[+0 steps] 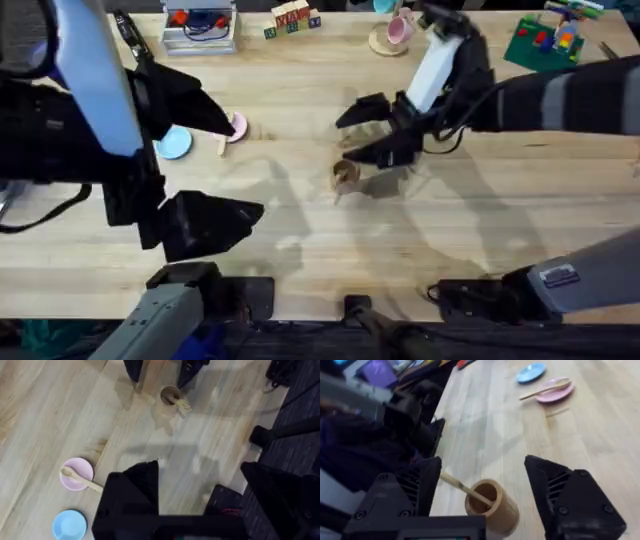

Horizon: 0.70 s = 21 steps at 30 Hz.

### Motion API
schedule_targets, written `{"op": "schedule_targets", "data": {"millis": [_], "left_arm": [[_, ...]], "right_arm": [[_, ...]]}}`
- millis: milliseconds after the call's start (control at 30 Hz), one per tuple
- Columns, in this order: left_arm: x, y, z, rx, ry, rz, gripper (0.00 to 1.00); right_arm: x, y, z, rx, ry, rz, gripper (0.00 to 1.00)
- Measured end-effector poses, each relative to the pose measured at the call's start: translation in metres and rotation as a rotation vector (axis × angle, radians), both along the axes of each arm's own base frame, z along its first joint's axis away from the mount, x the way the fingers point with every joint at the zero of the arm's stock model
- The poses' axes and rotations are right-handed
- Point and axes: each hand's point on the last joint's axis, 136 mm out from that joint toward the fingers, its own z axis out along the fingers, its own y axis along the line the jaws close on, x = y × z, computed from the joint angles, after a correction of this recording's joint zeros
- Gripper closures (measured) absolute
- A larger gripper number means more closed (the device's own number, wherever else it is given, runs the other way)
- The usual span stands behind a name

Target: Pick up a utensil and set it on the pink plate, then put the other utensil in the container.

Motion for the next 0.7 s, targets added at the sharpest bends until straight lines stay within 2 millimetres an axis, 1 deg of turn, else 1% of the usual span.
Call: {"op": "schedule_targets", "data": {"millis": [133, 333, 533, 700], "left_arm": [[0.000, 0.000, 0.000, 0.000, 0.000, 0.000, 0.008], [0.000, 0.000, 0.000, 0.000, 0.000, 0.000, 0.008], [0.000, 0.000, 0.000, 0.000, 0.000, 0.000, 0.007], [0.000, 0.000, 0.000, 0.000, 0.000, 0.000, 0.007]], "right_arm": [[0.009, -0.005, 0.018, -0.046, 0.016, -0.074, 0.009], [0.010, -0.015, 0.037, -0.156, -0.013, -0.192, 0.006], [0.001, -0.034, 0.044, -0.310, -0.054, -0.313, 0.005], [-0.015, -0.055, 0.051, -0.434, -0.077, -0.407, 0.005]]}}
